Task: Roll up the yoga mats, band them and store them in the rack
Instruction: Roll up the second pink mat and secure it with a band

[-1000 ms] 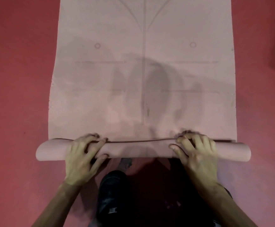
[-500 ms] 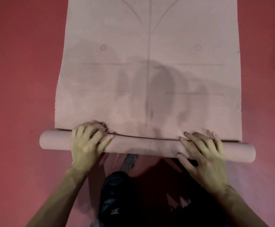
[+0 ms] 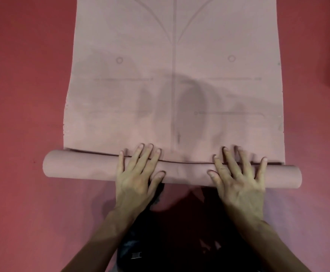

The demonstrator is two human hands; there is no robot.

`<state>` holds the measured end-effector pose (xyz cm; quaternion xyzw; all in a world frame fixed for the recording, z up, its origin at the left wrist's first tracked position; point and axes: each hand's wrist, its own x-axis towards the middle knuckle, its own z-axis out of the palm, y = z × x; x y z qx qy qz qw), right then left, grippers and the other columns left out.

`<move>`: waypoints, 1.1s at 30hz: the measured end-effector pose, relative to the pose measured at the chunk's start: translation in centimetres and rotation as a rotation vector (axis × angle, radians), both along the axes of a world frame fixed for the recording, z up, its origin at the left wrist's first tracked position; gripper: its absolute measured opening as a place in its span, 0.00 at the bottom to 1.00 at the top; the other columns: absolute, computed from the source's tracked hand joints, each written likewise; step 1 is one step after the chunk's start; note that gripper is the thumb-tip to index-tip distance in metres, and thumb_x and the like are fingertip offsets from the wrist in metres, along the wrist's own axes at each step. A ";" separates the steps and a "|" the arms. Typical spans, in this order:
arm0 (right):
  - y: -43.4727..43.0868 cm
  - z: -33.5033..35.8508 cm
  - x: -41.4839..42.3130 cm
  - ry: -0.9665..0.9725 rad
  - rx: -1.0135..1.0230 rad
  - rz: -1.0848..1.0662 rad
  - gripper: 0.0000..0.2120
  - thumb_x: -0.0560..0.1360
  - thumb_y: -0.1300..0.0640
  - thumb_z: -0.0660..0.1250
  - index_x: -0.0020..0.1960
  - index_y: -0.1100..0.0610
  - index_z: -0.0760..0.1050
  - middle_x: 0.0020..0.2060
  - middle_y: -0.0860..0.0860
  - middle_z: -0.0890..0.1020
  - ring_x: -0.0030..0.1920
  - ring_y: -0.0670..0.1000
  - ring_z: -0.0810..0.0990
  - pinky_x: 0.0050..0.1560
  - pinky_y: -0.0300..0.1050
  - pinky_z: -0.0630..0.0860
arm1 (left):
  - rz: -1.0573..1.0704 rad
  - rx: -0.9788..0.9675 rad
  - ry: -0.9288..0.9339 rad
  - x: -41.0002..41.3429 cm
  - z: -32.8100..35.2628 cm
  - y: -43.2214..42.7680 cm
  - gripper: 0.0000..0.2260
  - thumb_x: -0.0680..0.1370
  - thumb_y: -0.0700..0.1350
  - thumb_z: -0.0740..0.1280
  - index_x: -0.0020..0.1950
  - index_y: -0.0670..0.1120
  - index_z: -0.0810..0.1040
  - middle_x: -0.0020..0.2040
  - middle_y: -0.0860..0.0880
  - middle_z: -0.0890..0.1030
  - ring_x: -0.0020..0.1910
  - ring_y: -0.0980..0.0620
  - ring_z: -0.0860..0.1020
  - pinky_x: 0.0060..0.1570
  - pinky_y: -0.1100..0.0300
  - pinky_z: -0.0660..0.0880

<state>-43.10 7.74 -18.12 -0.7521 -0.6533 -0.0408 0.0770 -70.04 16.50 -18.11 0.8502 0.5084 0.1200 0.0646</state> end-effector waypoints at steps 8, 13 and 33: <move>-0.5 0.3 -4.5 0.052 -0.014 0.120 0.24 0.83 0.48 0.61 0.76 0.57 0.73 0.77 0.55 0.71 0.78 0.62 0.67 0.77 0.75 0.52 | 0.085 -0.027 0.161 0.9 -0.3 0.4 0.24 0.86 0.59 0.53 0.80 0.52 0.70 0.80 0.48 0.68 0.81 0.48 0.64 0.80 0.38 0.52; 1.8 0.5 -3.8 0.081 -0.081 0.177 0.27 0.83 0.45 0.60 0.81 0.48 0.65 0.78 0.51 0.71 0.79 0.57 0.67 0.79 0.71 0.52 | 0.105 -0.044 0.161 1.5 -0.3 1.5 0.26 0.87 0.59 0.48 0.78 0.50 0.73 0.79 0.48 0.71 0.79 0.47 0.67 0.81 0.39 0.52; 4.1 1.1 -2.8 0.198 -0.109 0.138 0.24 0.85 0.43 0.56 0.76 0.51 0.73 0.73 0.52 0.77 0.77 0.58 0.71 0.79 0.68 0.56 | 0.132 0.103 0.193 -1.8 2.2 6.5 0.19 0.80 0.59 0.62 0.44 0.45 0.81 0.39 0.46 0.82 0.38 0.40 0.79 0.41 0.48 0.70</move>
